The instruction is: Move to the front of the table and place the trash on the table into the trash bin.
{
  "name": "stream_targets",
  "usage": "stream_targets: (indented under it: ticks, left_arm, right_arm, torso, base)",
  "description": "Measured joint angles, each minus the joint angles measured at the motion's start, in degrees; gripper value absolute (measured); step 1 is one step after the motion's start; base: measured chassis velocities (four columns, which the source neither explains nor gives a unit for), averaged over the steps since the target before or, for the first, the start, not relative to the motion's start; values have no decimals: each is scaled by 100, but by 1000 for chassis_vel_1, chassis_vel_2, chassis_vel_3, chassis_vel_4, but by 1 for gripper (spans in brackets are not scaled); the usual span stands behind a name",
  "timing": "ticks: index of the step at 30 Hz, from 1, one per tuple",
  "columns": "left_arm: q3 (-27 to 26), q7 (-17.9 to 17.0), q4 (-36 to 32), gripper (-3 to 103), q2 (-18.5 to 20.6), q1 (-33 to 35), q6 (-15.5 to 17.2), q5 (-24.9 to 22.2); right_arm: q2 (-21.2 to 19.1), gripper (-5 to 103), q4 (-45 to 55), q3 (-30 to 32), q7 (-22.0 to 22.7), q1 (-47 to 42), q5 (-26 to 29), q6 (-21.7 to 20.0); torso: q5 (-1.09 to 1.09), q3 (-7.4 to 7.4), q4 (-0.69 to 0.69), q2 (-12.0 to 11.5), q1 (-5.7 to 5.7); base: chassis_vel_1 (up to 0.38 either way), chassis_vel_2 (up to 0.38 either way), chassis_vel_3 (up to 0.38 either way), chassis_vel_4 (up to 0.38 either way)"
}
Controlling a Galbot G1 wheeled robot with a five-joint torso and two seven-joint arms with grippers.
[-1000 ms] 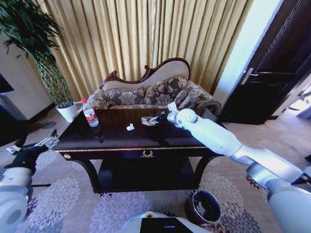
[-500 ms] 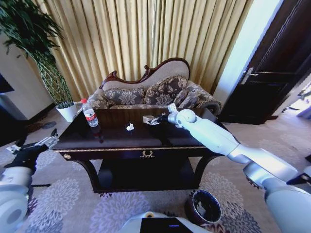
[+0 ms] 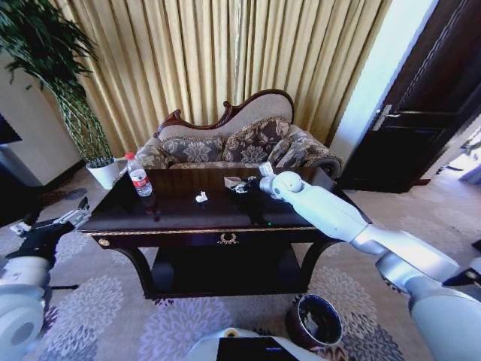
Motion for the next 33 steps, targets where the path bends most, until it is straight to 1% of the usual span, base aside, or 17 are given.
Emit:
stream_targets:
  ticks: [1, 5, 7, 11, 13, 14, 15, 31, 33]
  left_arm:
    - [0, 0, 0, 100, 0, 0, 0, 0]
    - [11, -3, 0, 100, -2, 8, -2, 12]
    - [16, -3, 0, 100, 1, 6, -3, 12]
    - [72, -3, 0, 100, 11, -15, -3, 17]
    - [81, -4, 0, 100, 11, -18, -3, 19]
    - [94, -4, 0, 100, 11, -21, -3, 22]
    - [96, -4, 0, 100, 11, -21, -3, 23]
    - [99, -4, 0, 100, -2, -20, -3, 28]
    - [100, -4, 0, 100, 6, -23, -3, 28]
  right_arm:
    - [0, 52, 0, 0, 0, 0, 0, 0]
    - [-2, 30, -10, 19, 33, -50, -27, 25]
    - [-5, 30, -10, 29, 36, -56, -27, 31]
    - [-14, 9, -18, 53, 41, -61, -16, 44]
    - [-16, 9, -21, 57, 41, -61, -9, 45]
    - [-18, 4, -21, 63, 42, -61, -2, 48]
    - [-20, 1, -21, 70, 42, -61, 2, 49]
    - [-35, 1, 31, 142, 49, -91, 18, 63]
    - [-63, 1, 119, 224, 138, -133, 34, 76]
  torso:
    - [0, 0, 0, 0, 0]
    - [0, 0, 0, 0, 0]
    - [0, 0, 0, 0, 0]
    - [0, 0, 0, 0, 0]
    - [0, 0, 0, 0, 0]
    - [0, 0, 0, 0, 0]
    - [0, 0, 0, 0, 0]
    - [0, 0, 0, 0, 0]
    - [0, 0, 1, 0, 0]
  base:
    - [0, 0, 0, 0]
    - [0, 0, 0, 0]
    - [0, 0, 0, 0]
    - [0, 0, 0, 0]
    - [0, 0, 0, 0]
    - [0, 0, 0, 0]
    - [0, 0, 0, 0]
    - [0, 0, 0, 0]
    - [0, 0, 0, 0]
